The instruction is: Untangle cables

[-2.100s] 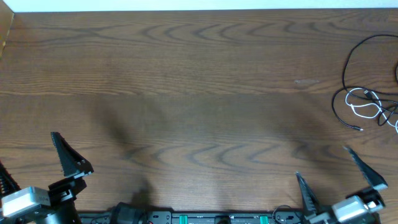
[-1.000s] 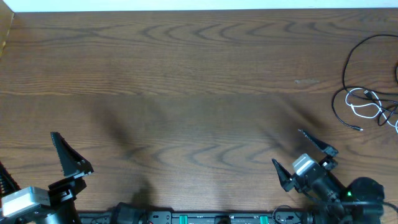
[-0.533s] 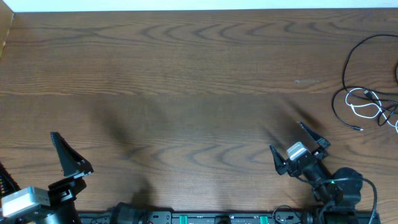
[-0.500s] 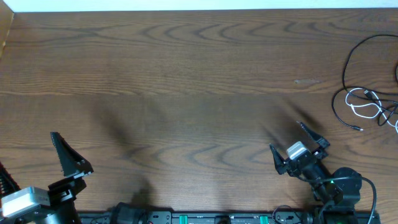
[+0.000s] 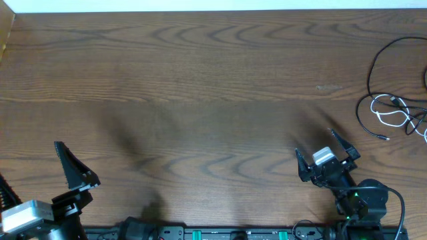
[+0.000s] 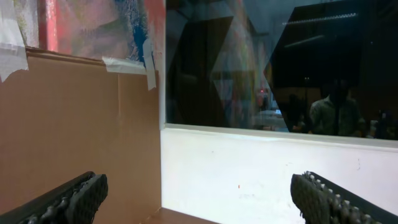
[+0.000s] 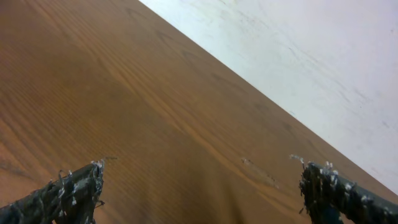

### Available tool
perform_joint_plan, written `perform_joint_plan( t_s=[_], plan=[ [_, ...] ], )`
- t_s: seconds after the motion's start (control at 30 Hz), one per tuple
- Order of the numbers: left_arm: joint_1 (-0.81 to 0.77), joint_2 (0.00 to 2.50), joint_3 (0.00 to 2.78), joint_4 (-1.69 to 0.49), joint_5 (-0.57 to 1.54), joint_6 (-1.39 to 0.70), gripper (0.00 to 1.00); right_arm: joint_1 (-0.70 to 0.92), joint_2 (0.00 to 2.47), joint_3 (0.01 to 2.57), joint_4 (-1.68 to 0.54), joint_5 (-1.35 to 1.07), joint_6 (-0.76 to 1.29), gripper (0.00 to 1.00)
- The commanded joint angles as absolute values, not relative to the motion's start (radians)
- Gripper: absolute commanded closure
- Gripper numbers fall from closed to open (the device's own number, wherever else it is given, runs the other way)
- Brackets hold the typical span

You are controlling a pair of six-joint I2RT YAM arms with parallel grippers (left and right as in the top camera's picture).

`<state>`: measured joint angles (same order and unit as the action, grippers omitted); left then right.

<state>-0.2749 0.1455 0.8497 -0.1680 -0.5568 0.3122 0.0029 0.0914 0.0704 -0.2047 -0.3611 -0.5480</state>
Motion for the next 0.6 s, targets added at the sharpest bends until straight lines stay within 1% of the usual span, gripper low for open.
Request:
perform_joint_plan(
  t_s=[0.0,0.57],
  plan=[
    [-0.271,0.139,0.867,-0.162,-0.57,0.321,0.0,0.007,0.097,0.067,-0.205,-0.347,-0.528,0.01],
    [-0.271,0.139,0.866,-0.162,-0.57,0.321,0.0,0.007,0.096,0.065,-0.199,-0.346,-0.528,0.01]
  ],
)
